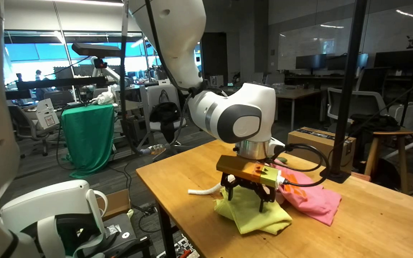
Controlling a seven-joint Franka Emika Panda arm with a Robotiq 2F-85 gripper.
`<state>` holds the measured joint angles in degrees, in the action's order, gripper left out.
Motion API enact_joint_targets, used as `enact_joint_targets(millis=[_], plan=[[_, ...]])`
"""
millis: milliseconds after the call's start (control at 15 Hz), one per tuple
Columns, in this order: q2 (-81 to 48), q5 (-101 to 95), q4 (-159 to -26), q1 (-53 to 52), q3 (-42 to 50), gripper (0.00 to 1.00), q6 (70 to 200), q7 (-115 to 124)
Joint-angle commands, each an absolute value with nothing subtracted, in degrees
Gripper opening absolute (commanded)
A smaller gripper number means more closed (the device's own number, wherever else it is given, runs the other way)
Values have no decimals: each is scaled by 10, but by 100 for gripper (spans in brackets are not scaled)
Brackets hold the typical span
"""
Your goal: Separate the things on the heap
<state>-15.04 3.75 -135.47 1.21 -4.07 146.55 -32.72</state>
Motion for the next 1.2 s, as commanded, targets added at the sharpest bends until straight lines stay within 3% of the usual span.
enact_joint_targets(millis=[0,867,933,1133], plan=[[-162,49,-1349,29,-57,100,1478,-336],[-180,25,-1375,30,-58,100,1532,-317],[-179,23,-1376,30,-58,78,1533,-316],[-174,7,-1378,25,-51,56,1529,-299]])
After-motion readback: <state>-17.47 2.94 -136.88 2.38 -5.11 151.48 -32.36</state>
